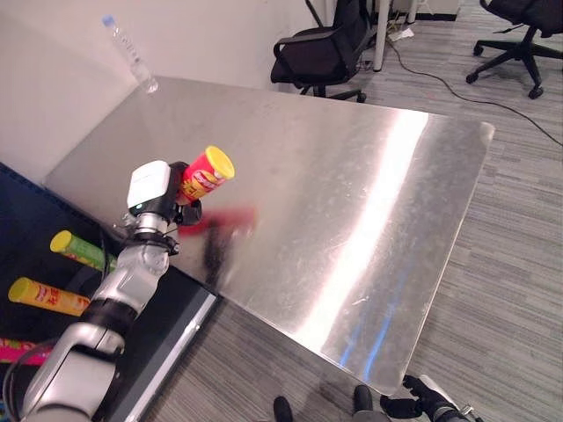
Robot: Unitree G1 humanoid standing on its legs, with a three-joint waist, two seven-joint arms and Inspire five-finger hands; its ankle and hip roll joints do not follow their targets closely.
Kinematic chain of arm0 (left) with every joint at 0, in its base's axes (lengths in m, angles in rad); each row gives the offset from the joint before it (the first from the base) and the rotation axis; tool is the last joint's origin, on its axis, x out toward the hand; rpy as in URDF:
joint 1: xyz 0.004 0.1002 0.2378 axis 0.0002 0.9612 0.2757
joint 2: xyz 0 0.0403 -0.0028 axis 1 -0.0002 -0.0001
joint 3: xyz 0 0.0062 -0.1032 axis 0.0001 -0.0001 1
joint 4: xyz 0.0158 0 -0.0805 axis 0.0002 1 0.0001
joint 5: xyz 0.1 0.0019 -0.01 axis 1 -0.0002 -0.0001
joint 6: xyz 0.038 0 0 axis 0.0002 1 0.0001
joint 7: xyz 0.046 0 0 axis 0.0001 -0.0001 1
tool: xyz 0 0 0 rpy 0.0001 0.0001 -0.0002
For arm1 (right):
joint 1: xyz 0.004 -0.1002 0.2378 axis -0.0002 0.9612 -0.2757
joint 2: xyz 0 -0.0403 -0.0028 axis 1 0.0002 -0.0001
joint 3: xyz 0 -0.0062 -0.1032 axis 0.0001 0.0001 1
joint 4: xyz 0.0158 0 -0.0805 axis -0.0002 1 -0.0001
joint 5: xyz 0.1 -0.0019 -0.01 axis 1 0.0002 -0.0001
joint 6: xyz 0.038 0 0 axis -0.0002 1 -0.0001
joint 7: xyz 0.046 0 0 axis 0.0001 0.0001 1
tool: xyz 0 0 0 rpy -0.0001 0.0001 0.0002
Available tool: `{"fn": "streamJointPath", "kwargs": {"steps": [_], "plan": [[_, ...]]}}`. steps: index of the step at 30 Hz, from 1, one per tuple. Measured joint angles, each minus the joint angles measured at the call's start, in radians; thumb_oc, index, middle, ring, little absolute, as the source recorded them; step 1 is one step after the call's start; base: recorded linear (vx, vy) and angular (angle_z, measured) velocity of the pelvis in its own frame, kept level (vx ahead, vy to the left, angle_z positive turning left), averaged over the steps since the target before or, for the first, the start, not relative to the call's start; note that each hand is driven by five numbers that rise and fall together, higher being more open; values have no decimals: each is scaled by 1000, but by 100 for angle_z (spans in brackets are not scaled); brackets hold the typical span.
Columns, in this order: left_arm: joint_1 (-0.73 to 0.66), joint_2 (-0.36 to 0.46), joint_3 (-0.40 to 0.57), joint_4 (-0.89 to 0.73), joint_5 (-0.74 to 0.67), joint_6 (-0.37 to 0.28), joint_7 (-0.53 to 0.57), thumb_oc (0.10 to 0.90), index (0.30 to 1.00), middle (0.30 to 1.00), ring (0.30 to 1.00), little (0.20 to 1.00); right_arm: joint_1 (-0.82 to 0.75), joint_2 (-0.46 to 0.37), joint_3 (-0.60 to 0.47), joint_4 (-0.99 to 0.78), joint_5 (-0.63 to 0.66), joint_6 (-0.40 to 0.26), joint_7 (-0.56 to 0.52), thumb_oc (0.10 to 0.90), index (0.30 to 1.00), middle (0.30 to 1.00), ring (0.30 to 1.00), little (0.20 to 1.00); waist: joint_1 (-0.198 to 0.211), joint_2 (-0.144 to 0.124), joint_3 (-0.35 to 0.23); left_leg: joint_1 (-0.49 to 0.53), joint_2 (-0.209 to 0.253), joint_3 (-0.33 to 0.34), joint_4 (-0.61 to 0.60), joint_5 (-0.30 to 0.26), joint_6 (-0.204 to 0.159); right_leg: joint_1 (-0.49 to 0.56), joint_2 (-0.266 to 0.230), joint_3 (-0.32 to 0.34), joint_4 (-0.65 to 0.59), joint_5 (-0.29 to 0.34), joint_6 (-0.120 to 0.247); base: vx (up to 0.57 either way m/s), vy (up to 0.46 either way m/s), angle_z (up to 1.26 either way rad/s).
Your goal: Put the goods on the table back onto the shelves and tidy them up.
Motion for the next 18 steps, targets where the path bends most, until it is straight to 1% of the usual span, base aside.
{"fn": "streamJointPath", "kwargs": {"steps": [1, 3, 4, 5, 6, 7, 9, 10, 11, 12, 14, 15, 17, 18], "plan": [[51, -1, 23, -19, -78, -23, -1, 400, 300, 300, 300, 300, 4, 20, 4, 2, 0, 0, 2, 800, 900, 900, 900, 900, 30, -15, -16, -2, -3, -18, 0, -1, 0, 9, -1, -9, 0, -12, 6, -21, -38, 36], [131, -20, 111, -63, -182, -37, -10, 400, 300, 300, 300, 300, -13, 40, 6, 1, -1, -2, 7, 800, 900, 900, 900, 900, 51, -20, -19, -2, 0, -34, 1, -14, 12, 12, 4, -18, 0, -12, 5, -17, -23, 28], [155, -35, 143, -69, -237, -42, -12, 400, 300, 300, 300, 300, -17, 48, 7, 3, -1, -3, 7, 800, 900, 900, 900, 900, 53, -22, -20, -3, 1, -40, 1, -16, 10, 18, 4, -29, -1, -13, 6, -18, -19, 30], [165, -39, 159, -65, -283, -42, -10, 400, 300, 300, 300, 300, -17, 54, 8, 5, -1, -4, 8, 800, 900, 900, 900, 900, 67, -23, -25, -4, 2, -38, 1, -20, 12, 19, 4, -32, -3, -17, 9, -26, -24, 31], [203, -45, 195, -83, -351, -44, -15, 400, 300, 300, 300, 300, -26, 61, 11, 5, -1, -3, 9, 800, 900, 900, 900, 900, 101, -17, -38, -8, 4, -40, 1, -40, 18, 19, 14, -38, -2, -19, 12, -19, -19, 19], [233, -65, 224, -109, -395, -52, -16, 400, 300, 300, 300, 300, -23, 60, 18, 4, -1, -5, 9, 800, 900, 900, 900, 900, 103, -10, -52, -12, 16, -45, 1, -64, 17, 16, 23, -42, -8, -23, 17, -47, -13, 25], [242, -70, 230, -115, -474, -72, -14, 400, 300, 300, 300, 300, -10, 56, 31, 11, -2, -4, 12, 800, 900, 900, 900, 900, 120, 8, -78, -26, 31, -71, 1, -107, 22, 19, 42, -80, -6, -28, 24, -17, -11, 47], [267, -74, 259, -138, -509, -86, -17, 400, 300, 300, 300, 300, -3, 55, 37, 19, -2, 4, 17, 800, 900, 900, 900, 900, 134, 9, -89, -31, 38, -80, 1, -137, 22, 15, 48, -83, -8, -28, 25, 20, -5, 40], [274, -77, 274, -138, -524, -97, -14, 400, 300, 300, 300, 300, 1, 54, 37, 31, -2, 3, 19, 800, 900, 900, 900, 900, 137, 6, -92, -31, 39, -85, 1, -144, 22, 12, 47, -83, -8, -28, 25, -17, -7, 18], [297, -84, 309, -151, -533, -98, -13, 400, 300, 300, 300, 300, 4, 54, 49, 39, -4, 8, 22, 800, 900, 900, 900, 900, 160, -5, -109, -36, 33, -92, 1, -145, 24, 14, 44, -85, -1, -27, 29, -7, -6, 14], [334, -92, 359, -182, -547, -115, -3, 400, 300, 300, 300, 300, 13, 62, 65, 40, -5, 7, 26, 800, 900, 900, 900, 900, 181, -20, -122, -39, 23, -98, 3, -146, 26, 14, 37, -92, -2, -28, 32, -21, -2, 15], [349, -100, 395, -191, -547, -130, 13, 400, 300, 300, 300, 300, 22, 66, 79, 40, -5, 5, 29, 800, 900, 900, 900, 900, 200, -29, -130, -46, 19, -116, 3, -146, 28, 18, 30, -109, -7, -31, 37, -52, 8, 25], [377, -121, 456, -206, -527, -148, 39, 400, 300, 300, 300, 300, 32, 68, 88, 48, -6, 7, 34, 800, 900, 900, 900, 900, 219, -32, -140, -66, 11, -148, 5, -148, 34, 16, 27, -141, -8, -36, 45, -111, 4, 46], [384, -127, 477, -205, -526, -152, 53, 400, 300, 300, 300, 300, 39, 68, 88, 50, -5, 7, 33, 800, 900, 900, 900, 900, 235, -31, -140, -74, 7, -160, 8, -140, 37, 16, 21, -153, -7, -37, 46, -115, 7, 48]]}}
